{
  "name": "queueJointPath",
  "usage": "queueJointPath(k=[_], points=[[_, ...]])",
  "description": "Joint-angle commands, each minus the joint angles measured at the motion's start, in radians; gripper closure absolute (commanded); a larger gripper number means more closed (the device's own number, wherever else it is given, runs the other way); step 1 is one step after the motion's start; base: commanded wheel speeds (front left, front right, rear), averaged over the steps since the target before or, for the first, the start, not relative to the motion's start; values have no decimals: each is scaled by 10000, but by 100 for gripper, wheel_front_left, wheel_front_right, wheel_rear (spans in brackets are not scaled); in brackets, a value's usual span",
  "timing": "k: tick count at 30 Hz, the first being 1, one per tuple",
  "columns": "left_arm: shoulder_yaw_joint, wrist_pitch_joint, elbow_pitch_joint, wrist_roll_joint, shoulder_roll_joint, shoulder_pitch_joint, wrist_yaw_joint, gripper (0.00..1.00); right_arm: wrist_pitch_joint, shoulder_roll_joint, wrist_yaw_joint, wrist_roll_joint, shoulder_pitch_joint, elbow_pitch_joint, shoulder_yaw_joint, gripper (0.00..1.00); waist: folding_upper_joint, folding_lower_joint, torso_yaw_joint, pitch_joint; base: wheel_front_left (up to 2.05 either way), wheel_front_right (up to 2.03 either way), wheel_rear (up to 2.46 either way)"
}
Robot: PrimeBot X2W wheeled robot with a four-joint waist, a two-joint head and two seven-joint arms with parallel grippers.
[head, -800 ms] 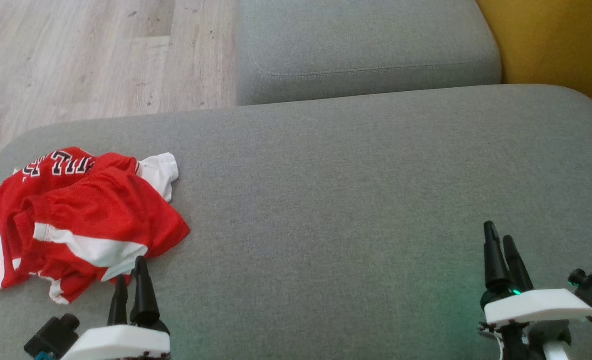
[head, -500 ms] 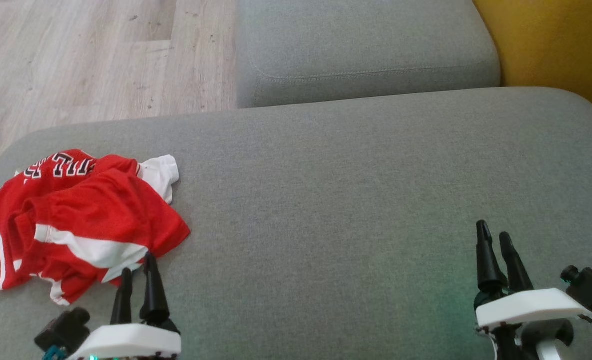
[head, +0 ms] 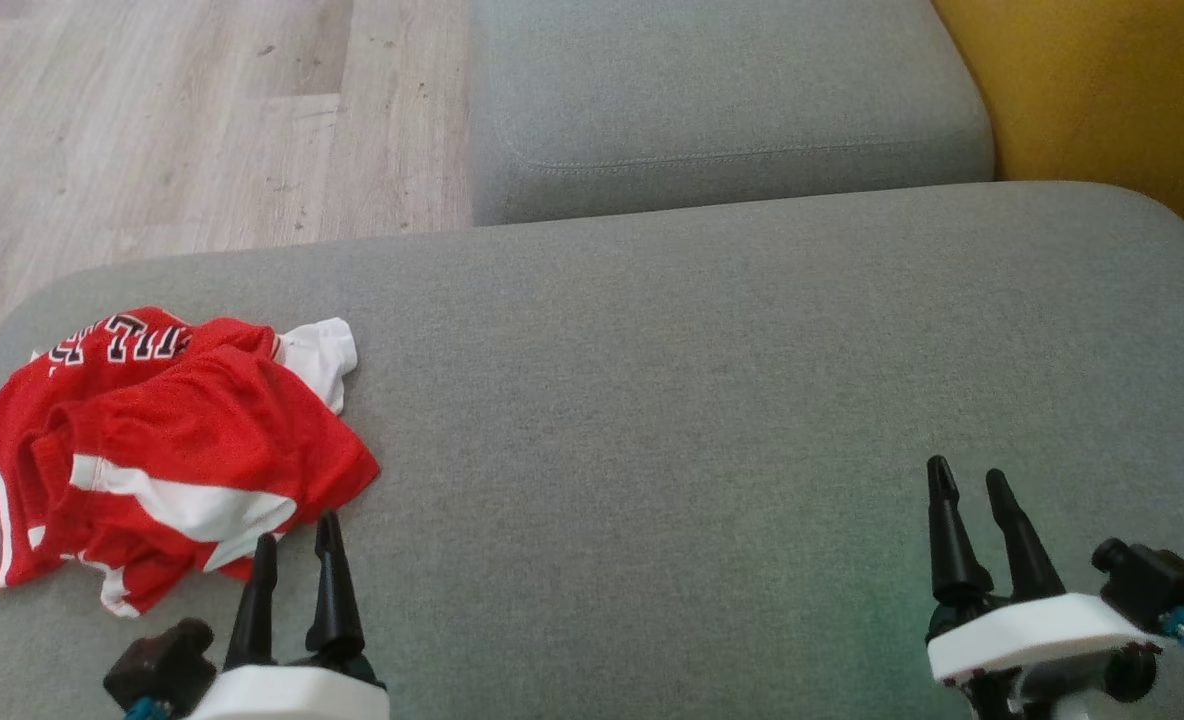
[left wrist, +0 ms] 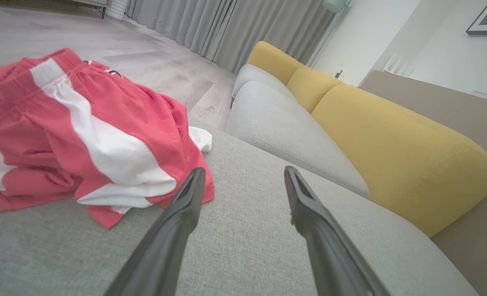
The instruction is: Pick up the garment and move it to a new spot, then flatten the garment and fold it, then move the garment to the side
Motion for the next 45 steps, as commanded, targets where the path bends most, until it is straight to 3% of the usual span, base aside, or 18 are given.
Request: queueJointPath(k=[1,40,45], points=[[98,-193,-408,451,89,-272,77,0,-186,-71,-5,-421,-160,-368,230,0,0,-1,3,-26,0,0,0],[-540,-1320,-370,5217,210,306,656,0,-1307,-99,-7,-5179,313,-277,549,0,0,-1,45,-511,0,0,0],[-554,-1445,-318,5592,204,381,555,0,-1432,-102,-7,-5733,349,-136,513,0,0,-1,59,-572,0,0,0]])
